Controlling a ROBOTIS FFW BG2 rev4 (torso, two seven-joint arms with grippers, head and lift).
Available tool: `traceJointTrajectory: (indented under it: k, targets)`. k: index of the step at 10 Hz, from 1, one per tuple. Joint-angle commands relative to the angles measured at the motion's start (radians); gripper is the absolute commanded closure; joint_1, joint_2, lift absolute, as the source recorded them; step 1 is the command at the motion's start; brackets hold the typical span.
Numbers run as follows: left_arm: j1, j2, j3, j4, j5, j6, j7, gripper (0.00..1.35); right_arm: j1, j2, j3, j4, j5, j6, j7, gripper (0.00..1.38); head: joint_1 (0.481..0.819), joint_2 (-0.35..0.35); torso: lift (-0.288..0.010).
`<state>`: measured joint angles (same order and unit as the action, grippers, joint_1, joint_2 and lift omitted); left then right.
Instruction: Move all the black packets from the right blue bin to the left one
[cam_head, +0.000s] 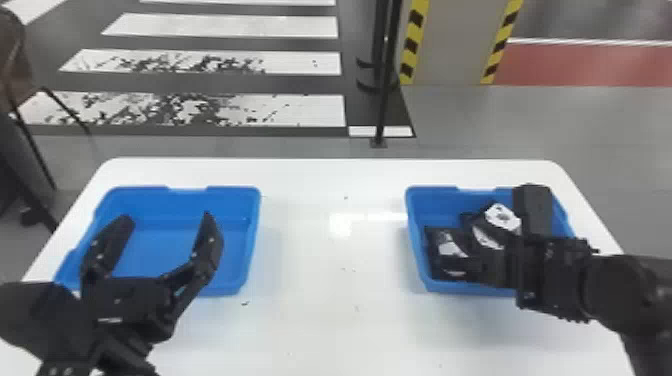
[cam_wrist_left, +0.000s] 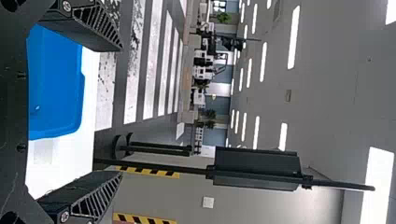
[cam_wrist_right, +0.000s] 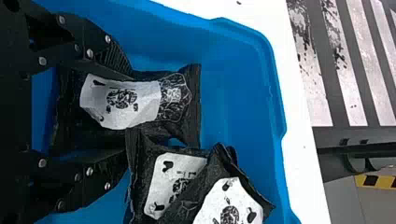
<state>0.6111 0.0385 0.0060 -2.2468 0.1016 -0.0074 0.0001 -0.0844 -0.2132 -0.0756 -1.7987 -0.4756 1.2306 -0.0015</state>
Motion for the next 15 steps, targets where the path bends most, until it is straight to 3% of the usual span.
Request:
traceJointTrajectory:
  k: [1, 6, 11, 12, 14, 15]
  targets:
    - [0.0, 0.0, 0.0, 0.0, 0.0, 0.0, 0.0, 0.09, 0.006, 0.0, 0.006, -0.021, -0.011, -0.001, 0.0, 1.07, 0.695, -0.016, -0.14]
    - [-0.005, 0.0, 0.0, 0.007, 0.0, -0.005, -0.003, 0.1, 0.06, 0.002, 0.006, -0.068, -0.053, -0.07, 0.0, 1.14, 0.695, 0.002, -0.14]
    - [-0.01, -0.002, 0.0, 0.027, 0.012, -0.057, -0.003, 0.1, 0.237, -0.003, -0.016, -0.397, -0.087, -0.2, 0.012, 1.14, 0.695, 0.03, -0.14]
    - [-0.012, -0.002, -0.002, 0.032, 0.016, -0.064, -0.003, 0.1, 0.244, -0.003, -0.016, -0.397, -0.095, -0.266, 0.052, 1.14, 0.695, 0.039, -0.14]
    - [-0.022, -0.002, -0.008, 0.066, 0.036, -0.096, -0.003, 0.09, 0.168, -0.006, 0.002, -0.159, -0.111, -0.602, 0.308, 1.14, 0.695, 0.06, -0.14]
    - [-0.029, -0.005, -0.01, 0.066, 0.034, -0.093, -0.003, 0.1, 0.158, -0.02, 0.05, -0.09, -0.167, -0.715, 0.362, 1.14, 0.695, 0.071, -0.14]
